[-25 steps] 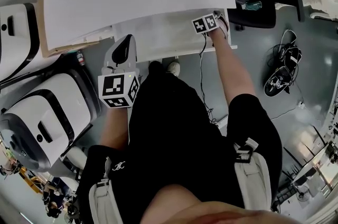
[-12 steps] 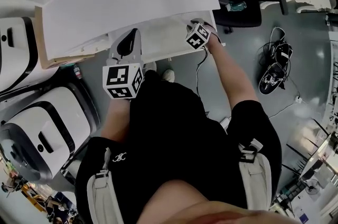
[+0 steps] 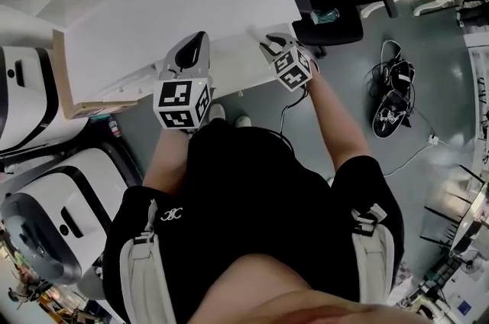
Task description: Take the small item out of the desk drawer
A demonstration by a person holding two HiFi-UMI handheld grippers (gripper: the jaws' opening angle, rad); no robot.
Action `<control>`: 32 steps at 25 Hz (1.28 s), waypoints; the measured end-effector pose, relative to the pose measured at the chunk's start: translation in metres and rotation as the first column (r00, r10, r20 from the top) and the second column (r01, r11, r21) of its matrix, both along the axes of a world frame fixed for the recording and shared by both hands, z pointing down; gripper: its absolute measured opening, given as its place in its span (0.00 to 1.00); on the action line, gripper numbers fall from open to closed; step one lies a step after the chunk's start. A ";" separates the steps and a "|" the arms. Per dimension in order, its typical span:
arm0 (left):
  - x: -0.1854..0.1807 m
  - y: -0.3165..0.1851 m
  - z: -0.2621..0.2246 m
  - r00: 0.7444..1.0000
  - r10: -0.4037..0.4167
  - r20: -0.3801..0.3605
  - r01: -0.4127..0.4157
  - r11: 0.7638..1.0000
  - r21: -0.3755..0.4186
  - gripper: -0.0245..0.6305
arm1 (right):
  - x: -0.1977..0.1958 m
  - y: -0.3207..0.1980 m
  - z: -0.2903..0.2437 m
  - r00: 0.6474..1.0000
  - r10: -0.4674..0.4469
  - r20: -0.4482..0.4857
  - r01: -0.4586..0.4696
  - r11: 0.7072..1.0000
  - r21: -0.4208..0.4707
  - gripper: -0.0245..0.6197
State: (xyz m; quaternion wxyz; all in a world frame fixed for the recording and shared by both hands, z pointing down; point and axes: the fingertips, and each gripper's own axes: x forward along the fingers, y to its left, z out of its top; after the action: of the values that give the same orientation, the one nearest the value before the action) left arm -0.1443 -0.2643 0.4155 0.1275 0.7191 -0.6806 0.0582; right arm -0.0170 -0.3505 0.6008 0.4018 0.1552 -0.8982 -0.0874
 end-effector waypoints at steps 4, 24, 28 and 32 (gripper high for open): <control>0.008 -0.008 -0.015 0.999 0.031 0.018 -0.032 0.999 0.026 0.06 | 0.003 -0.004 -0.064 0.980 0.078 0.183 -0.087 0.995 0.043 0.20; 0.027 -0.018 -0.061 0.992 0.101 0.070 -0.108 0.990 0.095 0.06 | 0.043 -0.004 -0.248 0.661 0.316 0.681 -0.465 0.885 0.041 0.19; 0.024 -0.015 -0.062 0.992 0.108 0.067 -0.114 0.989 0.097 0.06 | 0.041 0.001 -0.251 0.661 0.311 0.683 -0.470 0.881 0.053 0.19; 0.024 -0.014 -0.064 0.992 0.110 0.061 -0.115 0.988 0.100 0.06 | 0.040 0.004 -0.253 0.666 0.305 0.680 -0.467 0.882 0.062 0.19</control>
State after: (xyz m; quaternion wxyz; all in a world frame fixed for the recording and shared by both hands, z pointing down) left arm -0.1205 -0.2785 0.3518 0.0679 0.7601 -0.6443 0.0497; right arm 0.0228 -0.3461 0.3479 0.0516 0.4091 -0.9100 -0.0438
